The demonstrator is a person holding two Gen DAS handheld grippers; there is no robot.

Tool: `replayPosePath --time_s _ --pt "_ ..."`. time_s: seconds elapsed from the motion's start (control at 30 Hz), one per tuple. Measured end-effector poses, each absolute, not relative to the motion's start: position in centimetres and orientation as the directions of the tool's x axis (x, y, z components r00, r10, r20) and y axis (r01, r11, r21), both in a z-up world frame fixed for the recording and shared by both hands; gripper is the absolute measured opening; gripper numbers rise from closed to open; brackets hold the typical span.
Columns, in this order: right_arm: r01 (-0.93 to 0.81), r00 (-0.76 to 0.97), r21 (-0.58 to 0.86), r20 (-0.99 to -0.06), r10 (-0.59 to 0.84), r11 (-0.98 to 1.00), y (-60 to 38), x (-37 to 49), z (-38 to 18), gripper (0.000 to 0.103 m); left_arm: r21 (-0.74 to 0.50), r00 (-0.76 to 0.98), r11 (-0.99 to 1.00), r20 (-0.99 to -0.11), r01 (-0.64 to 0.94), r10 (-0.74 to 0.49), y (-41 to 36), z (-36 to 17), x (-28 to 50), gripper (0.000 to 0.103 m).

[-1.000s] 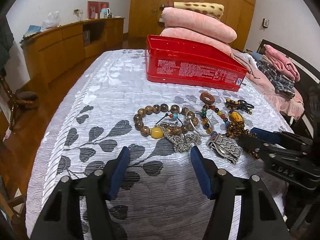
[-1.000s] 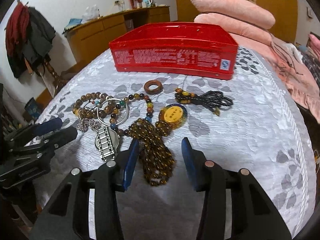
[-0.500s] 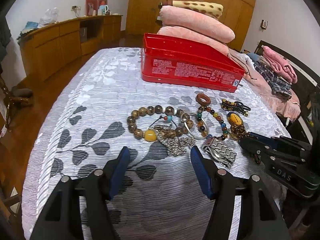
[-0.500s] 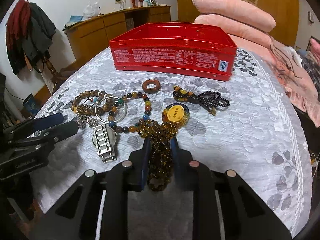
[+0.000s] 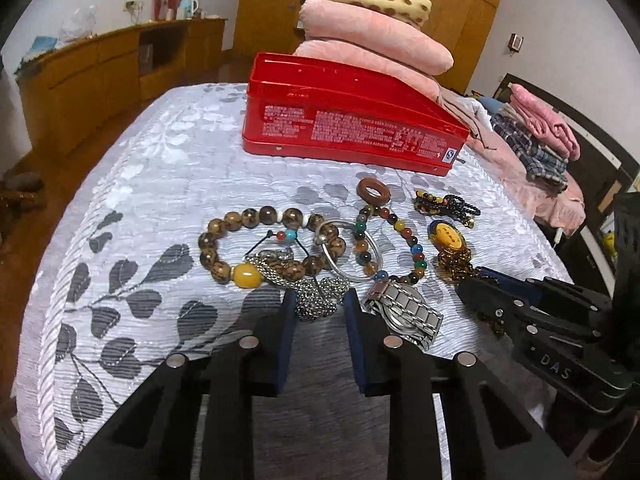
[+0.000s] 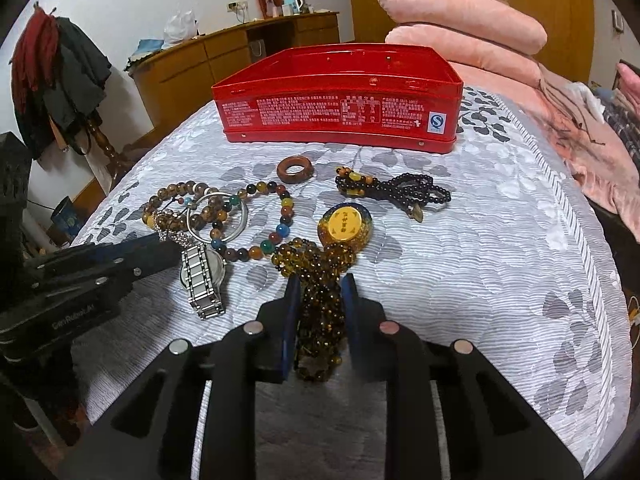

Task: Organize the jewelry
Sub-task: 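Lower the right gripper onto the amber bead strand and grasp it, then grasp the silver chain pendant with the left gripper while the right gripper lifts the amber strand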

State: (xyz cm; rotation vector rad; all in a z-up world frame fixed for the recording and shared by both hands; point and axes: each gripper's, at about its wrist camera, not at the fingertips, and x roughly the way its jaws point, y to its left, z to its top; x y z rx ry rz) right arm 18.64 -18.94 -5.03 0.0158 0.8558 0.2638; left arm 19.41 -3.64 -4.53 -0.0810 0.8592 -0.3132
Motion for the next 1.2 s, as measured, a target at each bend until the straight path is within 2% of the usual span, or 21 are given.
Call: replayPosePath --time_s 0.17,0.27,0.47,0.63,1.2 --pt "-0.226 0.621 0.119 -0.747 0.237 0.967 -18.8 18.8 -5.1 0.023 -0.18 0.614 0.955 -0.734 0.236 -0.29 -4.0 -4.5 19.8 0.024" --pt "-0.226 0.621 0.113 -0.749 0.232 0.968 -18.7 18.9 -5.2 0.024 -0.172 0.619 0.959 -0.735 0.225 -0.277 -4.0 -4.5 19.8 0.019" --pt "-0.226 0.63 0.098 -0.745 0.222 0.969 -18.5 18.7 -5.1 0.02 -0.208 0.619 0.953 -0.724 0.222 -0.302 -3.5 -4.4 19.5 0.017" --pt "-0.221 0.638 0.106 -0.736 0.225 0.97 -18.9 18.1 -4.7 0.02 -0.24 0.628 0.944 -0.705 0.225 -0.329 -2.7 -4.0 18.5 0.017" --pt "-0.231 0.689 0.115 -0.682 0.245 0.966 -19.6 15.8 -1.6 0.02 -0.227 0.718 0.943 -0.612 0.244 -0.333 -2.0 -0.1 16.0 0.016"
